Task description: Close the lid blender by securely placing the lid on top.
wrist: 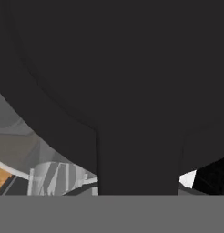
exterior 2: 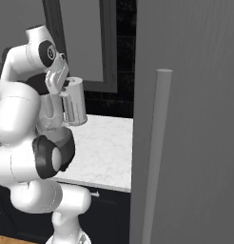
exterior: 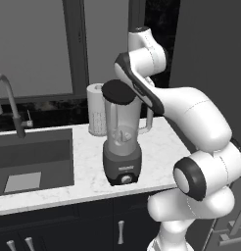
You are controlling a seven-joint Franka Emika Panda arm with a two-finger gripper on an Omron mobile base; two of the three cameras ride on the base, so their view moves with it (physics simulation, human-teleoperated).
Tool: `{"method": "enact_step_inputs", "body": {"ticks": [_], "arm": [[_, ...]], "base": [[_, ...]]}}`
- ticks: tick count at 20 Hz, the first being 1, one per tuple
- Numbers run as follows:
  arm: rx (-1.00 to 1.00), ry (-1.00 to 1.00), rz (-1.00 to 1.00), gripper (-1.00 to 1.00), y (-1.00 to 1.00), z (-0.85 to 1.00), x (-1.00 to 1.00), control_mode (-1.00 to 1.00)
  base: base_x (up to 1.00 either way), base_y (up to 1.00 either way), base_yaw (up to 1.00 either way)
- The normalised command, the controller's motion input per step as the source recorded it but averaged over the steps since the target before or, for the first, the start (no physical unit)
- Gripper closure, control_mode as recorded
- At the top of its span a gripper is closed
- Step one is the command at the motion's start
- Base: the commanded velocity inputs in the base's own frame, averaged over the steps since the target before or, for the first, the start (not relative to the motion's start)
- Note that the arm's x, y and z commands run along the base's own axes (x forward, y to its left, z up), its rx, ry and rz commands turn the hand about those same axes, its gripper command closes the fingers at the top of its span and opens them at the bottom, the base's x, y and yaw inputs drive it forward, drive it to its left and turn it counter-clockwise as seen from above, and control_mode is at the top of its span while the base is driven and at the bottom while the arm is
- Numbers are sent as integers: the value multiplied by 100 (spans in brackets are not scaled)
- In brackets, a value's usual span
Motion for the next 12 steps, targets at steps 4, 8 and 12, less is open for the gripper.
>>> {"method": "enact_step_inputs", "body": {"ticks": [4, 8, 12], "arm": [[-3, 11, 4, 100, 0, 13, 22, -100], [-2, 9, 9, 100, -3, 17, 16, -100], [-4, 3, 16, 100, -20, -1, -11, -100]], "base": [[0, 0, 0], [0, 0, 0], [0, 0, 0]]}}
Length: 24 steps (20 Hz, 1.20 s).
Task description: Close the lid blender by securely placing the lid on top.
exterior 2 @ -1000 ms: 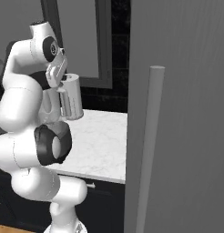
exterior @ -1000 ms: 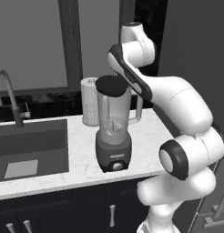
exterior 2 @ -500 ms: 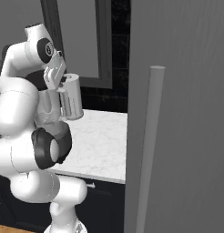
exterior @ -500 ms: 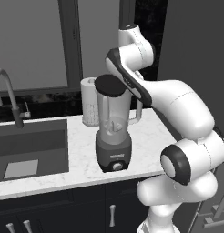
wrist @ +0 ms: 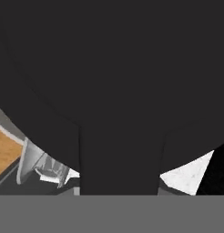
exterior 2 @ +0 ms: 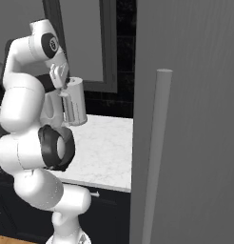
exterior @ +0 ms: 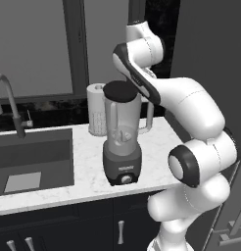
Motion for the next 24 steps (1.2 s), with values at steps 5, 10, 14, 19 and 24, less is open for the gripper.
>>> {"method": "enact_step_inputs", "body": {"ticks": [5, 10, 14, 19, 24], "arm": [[-5, 1, 21, 100, -15, -12, -33, -100], [-5, 2, 14, 100, 0, -15, -27, -100], [-3, 2, 6, 100, 23, -22, -4, -100], [0, 1, 3, -100, 25, -33, 0, -100], [0, 0, -1, -100, 15, -22, -1, -100]], "base": [[0, 0, 0], [0, 0, 0], [0, 0, 0], [0, 0, 0], [0, 0, 0]]}}
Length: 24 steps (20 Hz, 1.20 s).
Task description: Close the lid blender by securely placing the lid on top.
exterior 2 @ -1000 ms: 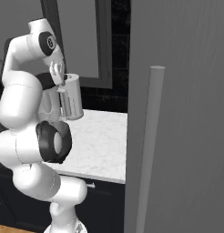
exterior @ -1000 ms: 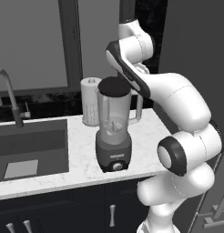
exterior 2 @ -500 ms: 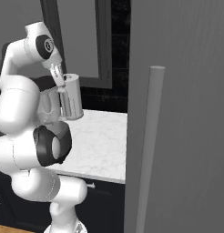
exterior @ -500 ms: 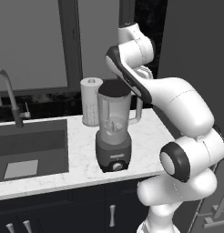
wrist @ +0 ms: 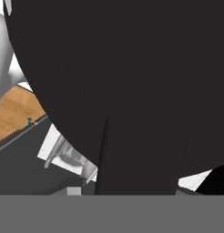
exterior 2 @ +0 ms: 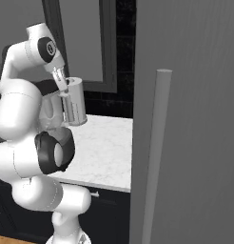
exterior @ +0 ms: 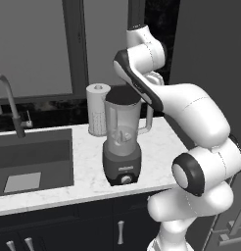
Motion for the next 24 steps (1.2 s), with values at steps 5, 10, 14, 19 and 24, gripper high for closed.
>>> {"method": "enact_step_inputs", "body": {"ticks": [5, 10, 14, 19, 24], "arm": [[0, 0, -10, -100, 4, -14, 1, -100], [0, 0, -16, -100, 5, -17, 11, -100], [0, 0, -18, -100, 0, -24, 17, -100], [0, 0, -13, -100, 4, -58, 3, -100], [0, 0, -2, -100, 23, -76, -2, -100]], "base": [[0, 0, 0], [0, 0, 0], [0, 0, 0], [0, 0, 0], [0, 0, 0]]}}
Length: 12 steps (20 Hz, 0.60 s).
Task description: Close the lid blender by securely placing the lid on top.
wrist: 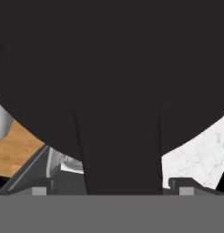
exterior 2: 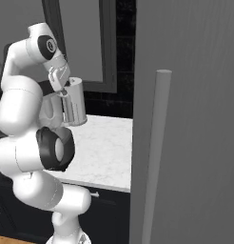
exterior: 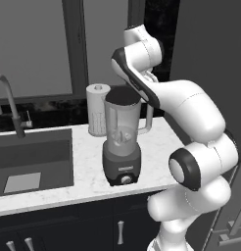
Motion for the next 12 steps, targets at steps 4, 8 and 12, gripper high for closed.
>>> {"method": "enact_step_inputs", "body": {"ticks": [4, 8, 12], "arm": [[0, 0, 0, -100, 26, -64, -9, -100], [0, 0, 0, -100, 41, -81, -28, -100], [2, -1, 0, -100, 37, -92, -42, -100]], "base": [[0, 0, 0], [0, 0, 0], [0, 0, 0]]}}
